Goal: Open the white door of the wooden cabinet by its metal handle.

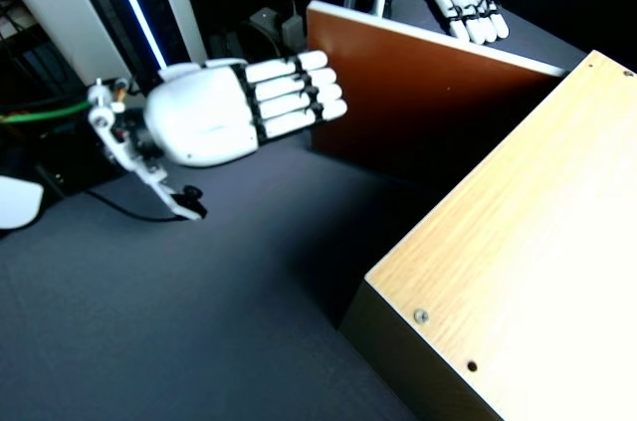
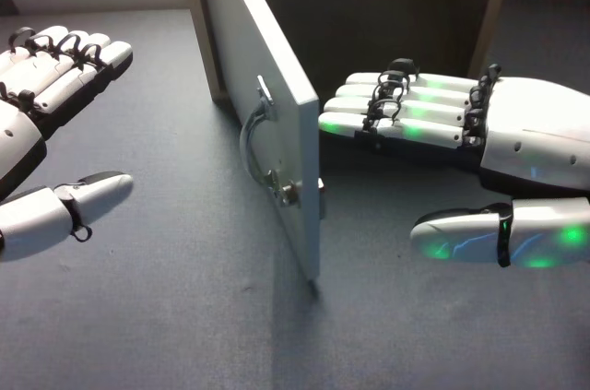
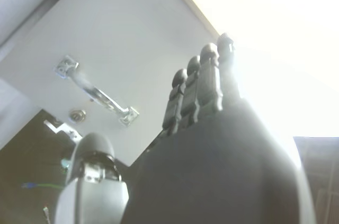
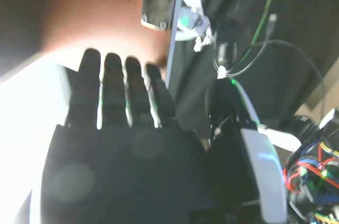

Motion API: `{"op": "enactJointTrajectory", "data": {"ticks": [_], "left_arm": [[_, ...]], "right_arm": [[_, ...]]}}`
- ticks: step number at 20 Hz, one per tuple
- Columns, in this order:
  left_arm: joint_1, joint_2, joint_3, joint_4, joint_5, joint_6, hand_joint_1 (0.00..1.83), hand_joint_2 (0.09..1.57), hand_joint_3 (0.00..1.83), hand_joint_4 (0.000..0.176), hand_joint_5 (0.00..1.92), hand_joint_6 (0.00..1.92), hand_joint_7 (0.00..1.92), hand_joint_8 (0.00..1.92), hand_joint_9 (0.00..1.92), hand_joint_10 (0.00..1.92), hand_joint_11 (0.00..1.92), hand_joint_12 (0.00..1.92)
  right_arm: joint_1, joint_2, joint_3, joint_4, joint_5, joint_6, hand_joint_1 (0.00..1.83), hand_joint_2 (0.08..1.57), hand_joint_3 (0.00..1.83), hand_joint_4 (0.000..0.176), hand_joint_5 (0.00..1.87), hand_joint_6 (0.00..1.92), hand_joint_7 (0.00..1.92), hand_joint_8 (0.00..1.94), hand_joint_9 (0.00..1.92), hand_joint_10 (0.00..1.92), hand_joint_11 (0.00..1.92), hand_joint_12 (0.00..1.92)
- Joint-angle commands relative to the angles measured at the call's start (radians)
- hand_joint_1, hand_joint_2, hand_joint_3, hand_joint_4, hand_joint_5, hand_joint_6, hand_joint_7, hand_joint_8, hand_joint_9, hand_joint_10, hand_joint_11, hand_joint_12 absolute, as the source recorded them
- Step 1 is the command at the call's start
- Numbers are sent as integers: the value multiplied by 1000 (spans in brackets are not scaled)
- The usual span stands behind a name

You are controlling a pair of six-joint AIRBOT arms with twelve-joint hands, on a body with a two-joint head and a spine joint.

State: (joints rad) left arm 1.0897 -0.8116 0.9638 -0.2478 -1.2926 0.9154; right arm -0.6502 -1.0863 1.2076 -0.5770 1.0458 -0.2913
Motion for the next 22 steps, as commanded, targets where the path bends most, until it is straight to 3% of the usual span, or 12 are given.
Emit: {"op": "enactJointTrajectory", "data": {"ticks": [1, 3, 5, 7, 8, 10, 12, 14, 15, 17, 20, 22], "left_arm": [[-3, 8, 5, -7, -119, -1, 268, 1456, 35, 0, 14, 2, 0, 0, 0, 0, 10, 5], [-3, 7, 4, -7, -119, -1, 287, 1545, 15, 0, 37, 3, 0, 0, 0, 0, 40, 23], [-4, 6, 4, -7, -120, -1, 166, 1525, 0, 0, 33, 9, 0, 0, 0, 0, 18, 23], [-5, 6, 4, -7, -119, -1, 156, 1515, 0, 0, 67, 20, 26, 10, 19, 8, 57, 42], [-5, 6, 4, -7, -118, -1, 301, 1513, 0, 0, 111, 21, 66, 16, 52, 15, 74, 61], [-6, 6, 5, -7, -117, -1, 298, 1503, 7, 0, 108, 14, 56, 3, 46, 1, 2, 273], [-6, 5, 5, -7, -115, -2, 255, 1505, 6, 0, 43, 6, 0, 0, 0, 0, 0, 137], [-7, 5, 6, -7, -113, -2, 224, 1511, 6, 0, 36, 4, 0, 0, 0, 0, 0, 136], [-8, 5, 6, -7, -113, -2, 363, 1486, 0, 0, 40, 3, 0, 0, 0, 0, 9, 105], [-10, 3, 7, -7, -111, -1, 338, 1479, 0, 0, 54, 2, 2, 3, 9, 1, 1, 221], [-11, 3, 7, -7, -110, -1, 331, 1494, 3, 0, 0, 0, 0, 0, 0, 0, 0, 126], [-14, 1, 8, -7, -109, -1, 328, 1493, 2, 0, 3, 1, 0, 0, 0, 0, 0, 127]], "right_arm": [[17, -5, 3, 40, 101, 6, 84, 1445, 2, 0, 48, 12, 44, 11, 0, 0, 0, 0], [34, -24, 10, 17, 87, 14, 70, 1459, 3, 0, 42, 3, 39, 3, 0, 0, 0, 0], [57, -41, 13, -11, 67, 17, 143, 1453, 0, 0, 41, 3, 27, 4, 0, 0, 0, 0], [68, -56, 18, -22, 62, 22, 126, 1461, 2, 0, 20, 0, 9, 1, 0, 0, 0, 0], [73, -65, 23, -27, 60, 27, 137, 1463, 1, 0, 8, 0, 6, 0, 0, 0, 0, 0], [80, -80, 27, -29, 59, 30, 219, 1451, 0, 0, 28, 6, 25, 6, 0, 0, 0, 0], [91, -98, 32, -31, 59, 32, 227, 1446, 0, 0, 27, 3, 26, 2, 0, 0, 0, 0], [100, -110, 37, -34, 59, 33, 285, 1425, 0, 0, 59, 10, 52, 9, 1, 0, 0, 0], [107, -117, 38, -35, 59, 33, 278, 1421, 0, 0, 64, 5, 74, 9, 18, 5, 5, 2], [118, -134, 39, -37, 59, 34, 194, 1432, 4, 0, 70, 5, 79, 7, 23, 4, 5, 2], [139, -159, 43, -53, 59, 34, 405, 1380, 0, 0, 104, 3, 99, 4, 33, 2, 40, 15], [149, -168, 45, -59, 58, 34, 368, 1395, 0, 0, 60, 0, 46, 1, 6, 0, 16, 4]]}}
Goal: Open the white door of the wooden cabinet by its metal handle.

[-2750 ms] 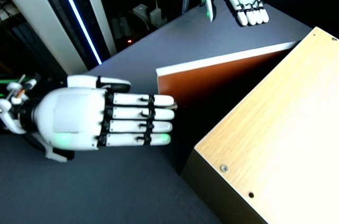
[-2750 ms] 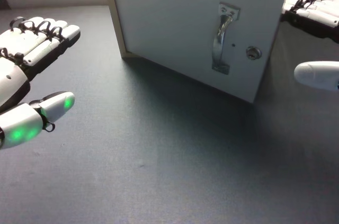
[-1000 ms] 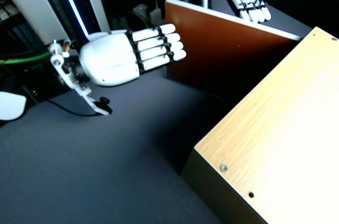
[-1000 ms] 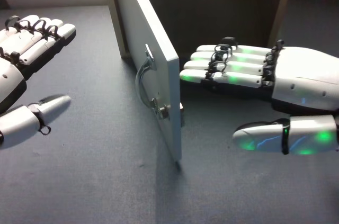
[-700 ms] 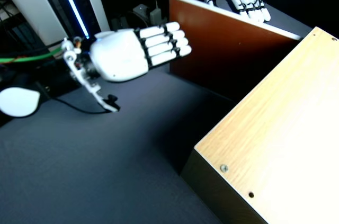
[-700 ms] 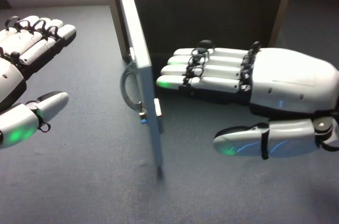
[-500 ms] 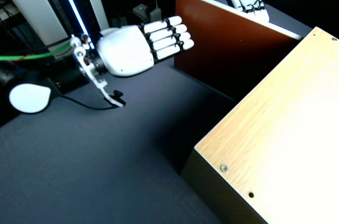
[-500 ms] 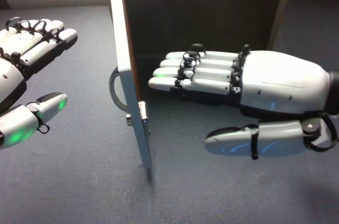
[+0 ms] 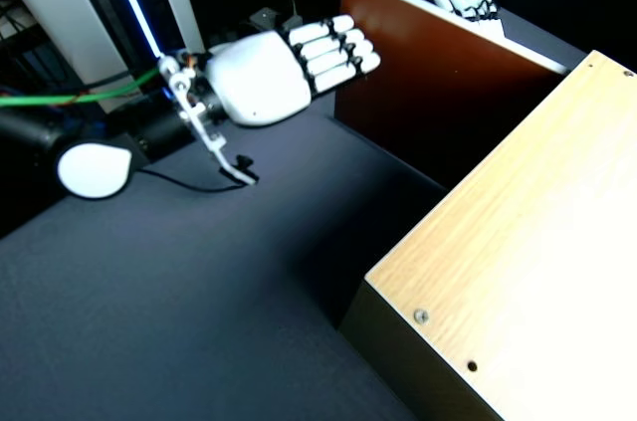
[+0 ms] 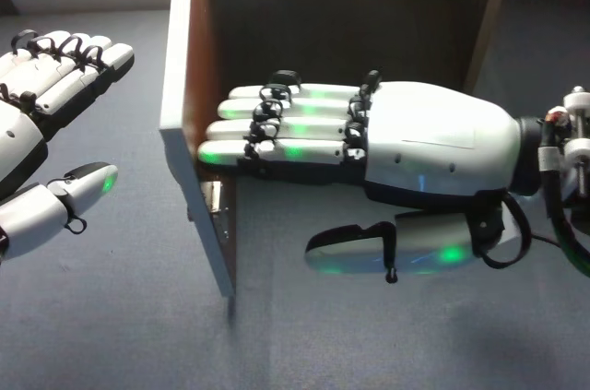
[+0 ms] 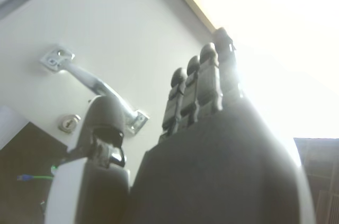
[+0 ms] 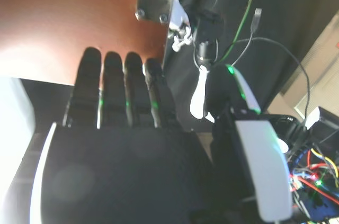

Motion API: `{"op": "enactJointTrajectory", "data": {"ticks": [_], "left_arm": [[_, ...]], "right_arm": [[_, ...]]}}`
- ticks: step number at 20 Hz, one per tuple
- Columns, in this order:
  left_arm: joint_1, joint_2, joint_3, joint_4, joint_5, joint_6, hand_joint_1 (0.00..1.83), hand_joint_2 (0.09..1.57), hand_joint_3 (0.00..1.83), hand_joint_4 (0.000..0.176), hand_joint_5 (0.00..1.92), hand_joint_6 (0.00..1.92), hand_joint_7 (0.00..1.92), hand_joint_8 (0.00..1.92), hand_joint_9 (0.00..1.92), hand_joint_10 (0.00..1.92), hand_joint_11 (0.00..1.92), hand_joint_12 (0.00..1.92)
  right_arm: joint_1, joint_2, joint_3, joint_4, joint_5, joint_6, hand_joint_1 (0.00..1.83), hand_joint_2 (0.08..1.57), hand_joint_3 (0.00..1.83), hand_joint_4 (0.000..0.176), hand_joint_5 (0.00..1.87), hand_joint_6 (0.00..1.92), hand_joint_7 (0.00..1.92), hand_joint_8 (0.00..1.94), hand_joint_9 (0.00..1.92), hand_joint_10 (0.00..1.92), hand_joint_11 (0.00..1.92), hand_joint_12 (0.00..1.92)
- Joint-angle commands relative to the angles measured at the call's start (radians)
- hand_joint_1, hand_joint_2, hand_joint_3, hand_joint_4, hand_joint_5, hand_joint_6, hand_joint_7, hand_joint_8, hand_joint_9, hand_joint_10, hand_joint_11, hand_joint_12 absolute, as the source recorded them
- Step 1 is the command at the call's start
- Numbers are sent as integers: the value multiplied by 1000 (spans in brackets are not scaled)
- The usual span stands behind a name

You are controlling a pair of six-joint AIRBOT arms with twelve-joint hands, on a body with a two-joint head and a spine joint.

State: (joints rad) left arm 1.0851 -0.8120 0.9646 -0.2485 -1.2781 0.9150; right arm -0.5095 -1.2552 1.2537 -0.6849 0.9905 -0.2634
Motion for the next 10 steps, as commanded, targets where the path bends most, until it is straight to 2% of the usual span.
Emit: {"op": "enactJointTrajectory", "data": {"ticks": [1, 2, 3, 7, 8, 10], "left_arm": [[-11, 1, 8, -6, -122, -1, 326, 1490, 1, 0, 23, 1, 0, 0, 0, 0, 0, 149], [-13, -1, 10, -5, -121, -1, 303, 1495, 3, 0, 4, 0, 0, 0, 0, 0, 0, 70], [-14, -4, 11, -5, -119, -1, 330, 1493, 0, 0, 0, 0, 0, 0, 0, 0, 0, 49], [-17, -6, 13, -3, -116, -1, 337, 1498, 2, 0, 7, 3, 0, 0, 0, 0, 10, 50], [-21, -7, 15, 0, -115, -1, 306, 1497, 1, 0, 8, 2, 0, 0, 0, 0, 10, 56], [-22, -9, 16, 0, -112, -1, 287, 1501, 3, 0, 0, 0, 0, 0, 0, 0, 10, 62]], "right_arm": [[13, -2, -1, 47, 112, 6, 381, 1413, 4, 0, 80, 8, 76, 12, 32, 9, 36, 14], [16, -5, -1, 47, 112, 6, 393, 1417, 4, 0, 64, 1, 61, 3, 15, 1, 8, 2], [19, -12, -1, 46, 112, 6, 250, 1455, 8, 0, 12, 0, 11, 0, 2, 0, 1, 0], [30, -37, 2, 38, 112, 6, 198, 1456, 1, 0, 35, 5, 14, 1, 0, 0, 2, 0], [32, -43, 3, 38, 112, 6, 329, 1431, 0, 0, 43, 4, 24, 4, 0, 0, 0, 0], [35, -50, 7, 39, 112, 6, 426, 1391, 0, 0, 49, 4, 38, 6, 0, 0, 6, 2]]}}
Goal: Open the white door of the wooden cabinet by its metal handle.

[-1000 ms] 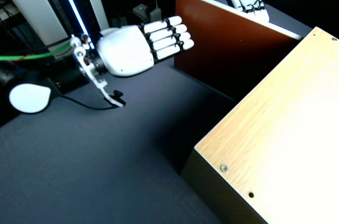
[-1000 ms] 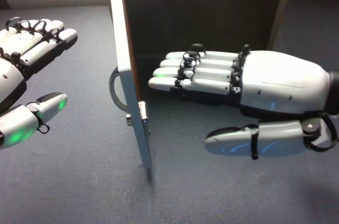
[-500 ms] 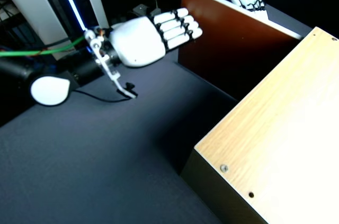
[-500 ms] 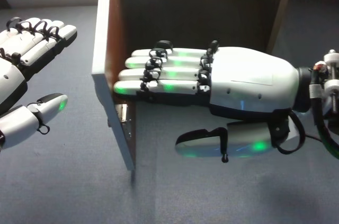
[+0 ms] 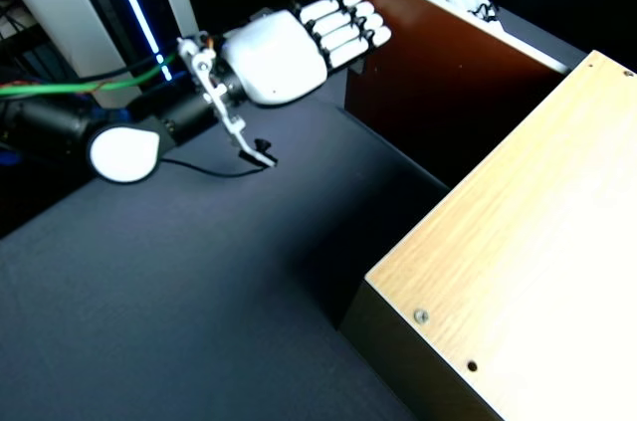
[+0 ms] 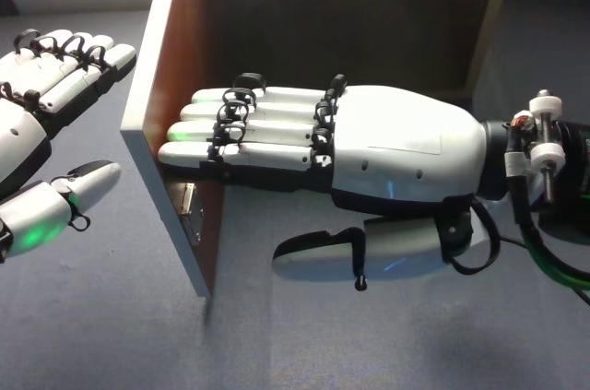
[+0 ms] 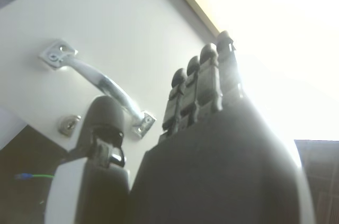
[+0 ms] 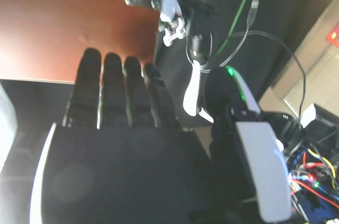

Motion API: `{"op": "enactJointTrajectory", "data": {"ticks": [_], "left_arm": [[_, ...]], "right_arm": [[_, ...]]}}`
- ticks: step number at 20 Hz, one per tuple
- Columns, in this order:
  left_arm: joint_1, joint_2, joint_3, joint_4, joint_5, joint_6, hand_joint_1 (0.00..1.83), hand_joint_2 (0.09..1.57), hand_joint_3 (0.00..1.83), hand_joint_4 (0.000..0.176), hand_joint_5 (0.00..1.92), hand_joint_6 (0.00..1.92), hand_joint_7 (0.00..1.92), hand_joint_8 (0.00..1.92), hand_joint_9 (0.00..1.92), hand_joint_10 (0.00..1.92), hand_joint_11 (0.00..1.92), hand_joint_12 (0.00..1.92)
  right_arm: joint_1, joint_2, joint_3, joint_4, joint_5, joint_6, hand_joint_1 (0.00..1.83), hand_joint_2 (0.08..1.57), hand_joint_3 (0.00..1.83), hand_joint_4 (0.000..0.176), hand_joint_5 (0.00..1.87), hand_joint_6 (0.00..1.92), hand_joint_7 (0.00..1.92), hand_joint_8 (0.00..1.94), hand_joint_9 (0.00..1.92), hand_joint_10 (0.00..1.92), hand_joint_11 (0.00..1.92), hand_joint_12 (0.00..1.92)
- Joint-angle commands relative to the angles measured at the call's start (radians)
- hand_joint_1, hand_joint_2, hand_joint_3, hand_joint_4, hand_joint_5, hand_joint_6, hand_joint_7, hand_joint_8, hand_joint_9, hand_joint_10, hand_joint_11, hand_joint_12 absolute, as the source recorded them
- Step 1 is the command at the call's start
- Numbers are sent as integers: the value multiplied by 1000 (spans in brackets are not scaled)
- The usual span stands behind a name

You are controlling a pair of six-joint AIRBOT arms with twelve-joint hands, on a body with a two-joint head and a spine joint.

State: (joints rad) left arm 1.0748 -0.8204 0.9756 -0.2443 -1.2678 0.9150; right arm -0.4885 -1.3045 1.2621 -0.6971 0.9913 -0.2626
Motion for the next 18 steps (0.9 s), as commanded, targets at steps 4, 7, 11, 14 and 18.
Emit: {"op": "enactJointTrajectory", "data": {"ticks": [4, 7, 11, 14, 18], "left_arm": [[-15, -4, 7, -3, -120, -1, 324, 1492, 0, 0, 6, 2, 0, 0, 0, 0, 8, 73], [-15, -4, 6, -2, -123, -2, 347, 1478, 0, 0, 0, 0, 0, 0, 0, 0, 42, 22], [-9, -4, 3, -4, -127, -5, 220, 1401, 0, 0, 3, 0, 0, 0, 0, 0, 1, 0], [3, -1, 0, -9, -137, -9, 208, 1235, 0, 0, 0, 0, 0, 0, 0, 0, 0, 0], [13, 4, -4, -17, -151, -9, 287, 1459, 16, 0, 44, 3, 7, 1, 30, 5, 47, 18]], "right_arm": [[21, -12, 4, 52, 110, 5, 281, 1433, 13, 0, 20, 4, 8, 0, 0, 0, 2, 0], [21, -12, 2, 59, 108, 5, 355, 1386, 0, 0, 58, 4, 61, 5, 11, 1, 10, 2], [21, 30, -9, 83, 100, 5, 151, 1462, 19, 0, 0, 0, 0, 0, 0, 0, 0, 0], [0, 84, -13, 119, 99, 5, 2, 1460, 7, 0, 0, 0, 2, 0, 0, 0, 0, 0], [-42, 154, -14, 188, 99, -5, 65, 1441, 0, 0, 24, 0, 8, 0, 0, 0, 11, 5]]}}
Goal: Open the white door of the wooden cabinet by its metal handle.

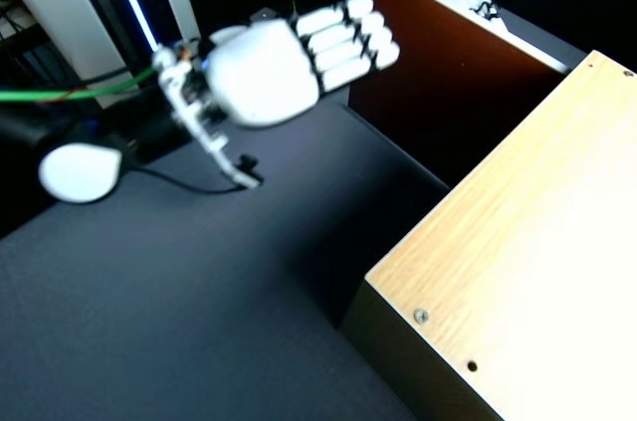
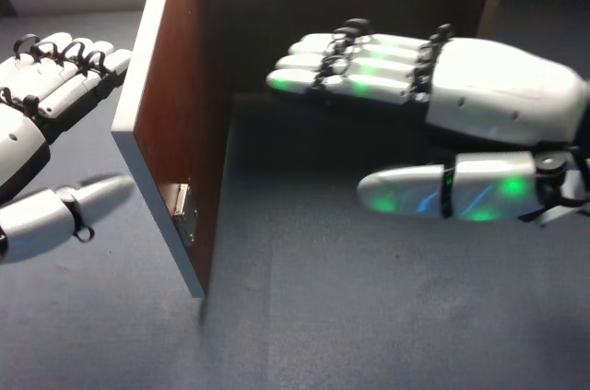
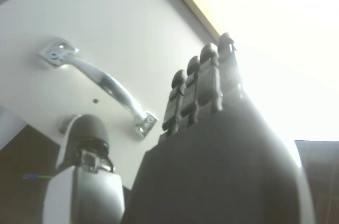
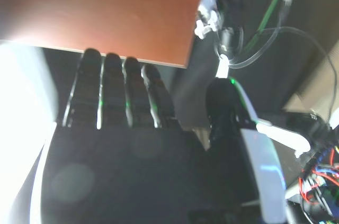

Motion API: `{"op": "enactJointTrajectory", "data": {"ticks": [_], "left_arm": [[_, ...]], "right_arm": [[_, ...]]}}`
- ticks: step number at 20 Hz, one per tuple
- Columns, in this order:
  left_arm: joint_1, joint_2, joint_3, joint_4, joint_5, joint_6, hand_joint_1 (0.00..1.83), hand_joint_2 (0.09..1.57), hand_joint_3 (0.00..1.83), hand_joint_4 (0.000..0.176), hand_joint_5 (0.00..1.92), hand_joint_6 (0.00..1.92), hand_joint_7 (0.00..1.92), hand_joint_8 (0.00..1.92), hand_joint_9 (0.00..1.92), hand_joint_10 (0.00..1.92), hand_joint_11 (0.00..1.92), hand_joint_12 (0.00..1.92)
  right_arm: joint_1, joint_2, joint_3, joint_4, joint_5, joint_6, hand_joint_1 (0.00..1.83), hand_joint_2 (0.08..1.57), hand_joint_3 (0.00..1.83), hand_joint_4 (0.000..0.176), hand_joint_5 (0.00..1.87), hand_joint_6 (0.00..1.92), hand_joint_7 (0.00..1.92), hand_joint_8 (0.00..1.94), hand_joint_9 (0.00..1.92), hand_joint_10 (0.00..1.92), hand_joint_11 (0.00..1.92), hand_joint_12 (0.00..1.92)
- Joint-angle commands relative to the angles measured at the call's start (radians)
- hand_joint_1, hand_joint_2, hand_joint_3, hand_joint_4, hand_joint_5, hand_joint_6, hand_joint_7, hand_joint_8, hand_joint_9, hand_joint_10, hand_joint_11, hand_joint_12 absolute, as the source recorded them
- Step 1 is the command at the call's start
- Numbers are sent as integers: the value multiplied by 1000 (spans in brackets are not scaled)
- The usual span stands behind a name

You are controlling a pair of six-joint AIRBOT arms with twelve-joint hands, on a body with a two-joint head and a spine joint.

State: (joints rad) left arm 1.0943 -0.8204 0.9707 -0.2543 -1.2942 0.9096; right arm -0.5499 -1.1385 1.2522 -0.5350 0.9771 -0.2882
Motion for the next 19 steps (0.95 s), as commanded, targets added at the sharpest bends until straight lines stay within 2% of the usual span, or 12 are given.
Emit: {"op": "enactJointTrajectory", "data": {"ticks": [1, 3, 5, 7, 8, 9, 10, 13, 17, 19], "left_arm": [[-2, 7, -1, -16, -138, -4, 325, 1479, 11, 0, 25, 1, 1, 0, 9, 2, 21, 6], [1, 10, -2, -20, -146, -4, 325, 1475, 2, 0, 1, 0, 0, 0, 0, 0, 0, 0], [8, 14, -8, -34, -167, -4, 260, 1476, 2, 0, 0, 0, 0, 0, 0, 0, 18, 8], [21, 15, -10, -54, -194, -4, 218, 1477, 3, 0, 12, 3, 0, 0, 0, 0, 33, 14], [34, 18, -13, -72, -218, -4, 205, 1502, 6, 0, 0, 0, 0, 0, 0, 0, 15, 7], [46, 22, -16, -85, -240, -6, 239, 1517, 6, 0, 0, 0, 0, 0, 0, 0, 2, 1], [56, 26, -20, -92, -253, -10, 220, 1522, 5, 0, 0, 0, 0, 0, 0, 0, 0, 0], [75, 32, -26, -96, -286, -27, 110, 1488, 0, 0, 0, 0, 0, 0, 0, 0, 9, 4], [89, 40, -38, -96, -348, -41, 237, 1536, 7, 0, 0, 0, 0, 0, 0, 0, 0, 0], [101, 46, -45, -95, -371, -47, 164, 1545, 7, 0, 0, 0, 0, 0, 0, 0, 0, 0]], "right_arm": [[1, 11, -7, 76, 121, -9, 19, 1432, 0, 0, 4, 0, 1, 0, 0, 0, 47, 21], [-14, 27, -12, 116, 137, -32, 100, 1415, 0, 0, 11, 3, 0, 0, 0, 0, 72, 36], [-57, 86, -22, 211, 187, -79, 29, 1413, 0, 0, 55, 11, 14, 3, 0, 0, 28, 18], [-81, 126, -31, 257, 203, -95, 67, 1417, 0, 0, 81, 13, 40, 9, 3, 1, 40, 25], [-116, 157, -43, 314, 229, -112, 226, 1444, 2, 0, 69, 2, 45, 7, 21, 6, 21, 10], [-148, 175, -52, 361, 260, -124, 191, 1431, 0, 0, 45, 2, 37, 2, 22, 3, 23, 11], [-181, 185, -58, 403, 293, -130, 329, 1437, 0, 0, 54, 5, 42, 2, 20, 2, 12, 6], [-271, 190, -75, 518, 396, -133, 158, 1438, 0, 0, 30, 5, 35, 6, 16, 4, 0, 0], [-353, 218, -111, 593, 481, -144, 211, 1456, 1, 0, 59, 7, 75, 8, 59, 9, 65, 33], [-382, 229, -129, 614, 503, -157, 232, 1464, 3, 0, 81, 8, 94, 7, 78, 7, 73, 50]]}}
